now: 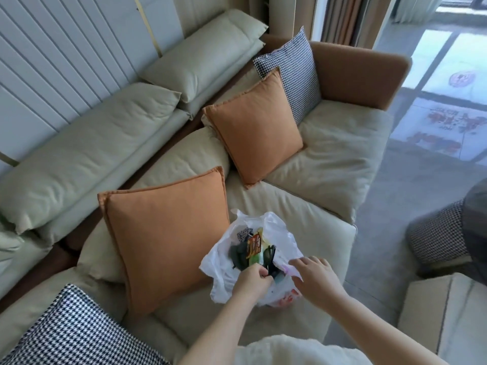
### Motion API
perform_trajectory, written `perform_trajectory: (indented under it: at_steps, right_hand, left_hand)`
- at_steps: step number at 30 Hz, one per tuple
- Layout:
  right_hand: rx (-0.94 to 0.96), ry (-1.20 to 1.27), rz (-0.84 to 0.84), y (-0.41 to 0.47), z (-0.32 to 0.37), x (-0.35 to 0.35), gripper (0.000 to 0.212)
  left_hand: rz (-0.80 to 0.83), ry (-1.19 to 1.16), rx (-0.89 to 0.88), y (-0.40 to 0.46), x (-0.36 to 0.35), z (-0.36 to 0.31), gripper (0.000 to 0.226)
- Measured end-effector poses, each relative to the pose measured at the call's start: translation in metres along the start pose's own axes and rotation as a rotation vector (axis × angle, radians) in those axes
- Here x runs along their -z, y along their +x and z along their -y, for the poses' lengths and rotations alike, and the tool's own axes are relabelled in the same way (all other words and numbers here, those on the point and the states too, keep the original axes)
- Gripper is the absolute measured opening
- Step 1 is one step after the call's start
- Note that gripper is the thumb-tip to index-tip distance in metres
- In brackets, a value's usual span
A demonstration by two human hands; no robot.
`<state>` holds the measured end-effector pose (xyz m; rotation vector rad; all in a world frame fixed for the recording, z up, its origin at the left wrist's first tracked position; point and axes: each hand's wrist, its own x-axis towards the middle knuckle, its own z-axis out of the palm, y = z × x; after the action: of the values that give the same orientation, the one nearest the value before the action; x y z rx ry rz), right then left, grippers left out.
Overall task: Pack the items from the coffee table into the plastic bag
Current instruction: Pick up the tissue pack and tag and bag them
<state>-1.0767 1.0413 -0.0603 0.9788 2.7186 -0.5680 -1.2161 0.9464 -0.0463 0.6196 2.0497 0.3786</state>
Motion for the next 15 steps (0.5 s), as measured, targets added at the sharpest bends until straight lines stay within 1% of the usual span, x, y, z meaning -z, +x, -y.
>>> perform_trajectory:
  at_steps: [3, 8, 15]
  right_hand:
    - [-0.215, 0.146, -0.007, -0.037, -0.005, 0.002, 0.039]
    - [-0.536, 0.358, -0.052, -0.106, -0.024, -0.013, 0.036]
    - [-0.867, 0.546, -0.143, -0.203, -0.054, -0.024, 0.039]
  left_hand:
    - [0.06, 0.088, -0.095, -0.019, -0.013, -0.006, 0.031]
    - [0.145, 0.21, -0.239, -0.039, -0.048, -0.023, 0.03]
    - [0.322, 0.357, -0.404, -0.068, -0.119, -0.054, 0.028]
